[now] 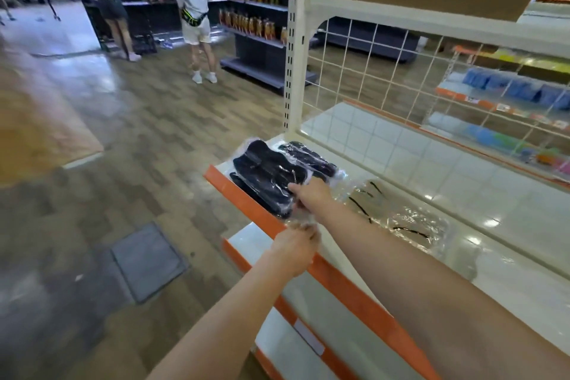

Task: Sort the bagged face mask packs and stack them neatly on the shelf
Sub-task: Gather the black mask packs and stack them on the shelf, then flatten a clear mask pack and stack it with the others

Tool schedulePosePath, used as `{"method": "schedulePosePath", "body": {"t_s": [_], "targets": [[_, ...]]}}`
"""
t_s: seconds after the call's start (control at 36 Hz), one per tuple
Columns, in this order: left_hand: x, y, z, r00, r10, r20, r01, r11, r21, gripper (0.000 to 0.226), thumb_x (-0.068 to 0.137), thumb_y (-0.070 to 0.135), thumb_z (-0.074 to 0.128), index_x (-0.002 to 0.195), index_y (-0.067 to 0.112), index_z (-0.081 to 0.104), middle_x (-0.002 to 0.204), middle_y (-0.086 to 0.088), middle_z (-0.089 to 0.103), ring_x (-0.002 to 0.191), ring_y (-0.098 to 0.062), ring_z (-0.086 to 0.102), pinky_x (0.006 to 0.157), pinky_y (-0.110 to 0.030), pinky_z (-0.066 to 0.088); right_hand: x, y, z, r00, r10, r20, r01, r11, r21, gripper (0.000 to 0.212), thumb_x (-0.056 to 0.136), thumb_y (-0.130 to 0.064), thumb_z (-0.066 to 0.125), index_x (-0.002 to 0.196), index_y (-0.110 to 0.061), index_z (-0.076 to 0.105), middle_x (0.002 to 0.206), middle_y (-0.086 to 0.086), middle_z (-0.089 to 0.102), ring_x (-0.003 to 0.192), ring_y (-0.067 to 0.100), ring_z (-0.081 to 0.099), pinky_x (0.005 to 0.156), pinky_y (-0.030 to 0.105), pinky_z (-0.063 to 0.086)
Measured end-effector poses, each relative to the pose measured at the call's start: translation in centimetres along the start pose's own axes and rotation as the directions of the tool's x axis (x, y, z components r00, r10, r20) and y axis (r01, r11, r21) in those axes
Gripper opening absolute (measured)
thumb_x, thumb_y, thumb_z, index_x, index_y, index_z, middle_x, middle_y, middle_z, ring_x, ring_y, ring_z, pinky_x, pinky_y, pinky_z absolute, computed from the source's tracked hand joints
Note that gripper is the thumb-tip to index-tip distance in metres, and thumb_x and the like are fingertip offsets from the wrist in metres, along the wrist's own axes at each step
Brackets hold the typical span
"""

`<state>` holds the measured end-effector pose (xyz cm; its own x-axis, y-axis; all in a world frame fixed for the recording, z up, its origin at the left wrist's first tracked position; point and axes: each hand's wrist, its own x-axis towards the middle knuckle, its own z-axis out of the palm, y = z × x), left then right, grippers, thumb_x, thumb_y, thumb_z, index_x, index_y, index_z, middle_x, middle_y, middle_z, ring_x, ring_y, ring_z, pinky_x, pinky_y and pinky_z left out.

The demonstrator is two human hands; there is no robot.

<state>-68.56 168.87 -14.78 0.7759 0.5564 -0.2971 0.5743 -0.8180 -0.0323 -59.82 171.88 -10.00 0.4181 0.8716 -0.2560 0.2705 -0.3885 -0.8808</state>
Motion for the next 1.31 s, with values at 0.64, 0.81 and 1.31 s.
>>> {"method": "schedulePosePath", "body": {"t_s": [0.64,0.81,1.31], "targets": [[1.5,3.4,-6.8,0.988,0.09,0.125,-0.116,0.969,0.219,0.018,0.08,0.006,0.054,0.092,0.003,0.066,0.1,-0.01,0.064,0.091,-0.029,0.064,0.065,-0.031,0.047,-1.8,1.8,-11.0,0.981,-0.173,0.09,0.166,0.493,-0.854,0.038,0.091,-0.024,0.049,0.125,-0.009,0.042,0.122,0.01,0.054,0.109,0.028,0.054,0.072,0.032,0.038],[4.2,6.3,-8.0,0.947,0.055,0.316,-0.18,0.907,0.38,0.023,0.082,0.022,0.06,0.1,0.01,0.068,0.112,-0.005,0.065,0.102,-0.023,0.062,0.086,-0.031,0.051,-4.3,4.5,-16.1,0.988,-0.15,-0.03,0.048,0.494,-0.868,0.039,0.09,-0.031,0.052,0.123,-0.014,0.044,0.122,0.007,0.054,0.108,0.03,0.056,0.072,0.033,0.041],[4.8,36.5,-11.3,0.774,0.61,-0.168,-0.532,0.771,0.351,0.036,0.095,0.032,0.039,0.127,0.017,0.047,0.124,-0.004,0.054,0.114,-0.026,0.052,0.085,-0.033,0.041,-26.7,23.0,-38.2,0.891,0.069,-0.448,-0.402,0.575,-0.712,0.041,0.092,-0.02,0.047,0.132,-0.012,0.038,0.127,0.009,0.051,0.111,0.028,0.054,0.082,0.036,0.045]]}}
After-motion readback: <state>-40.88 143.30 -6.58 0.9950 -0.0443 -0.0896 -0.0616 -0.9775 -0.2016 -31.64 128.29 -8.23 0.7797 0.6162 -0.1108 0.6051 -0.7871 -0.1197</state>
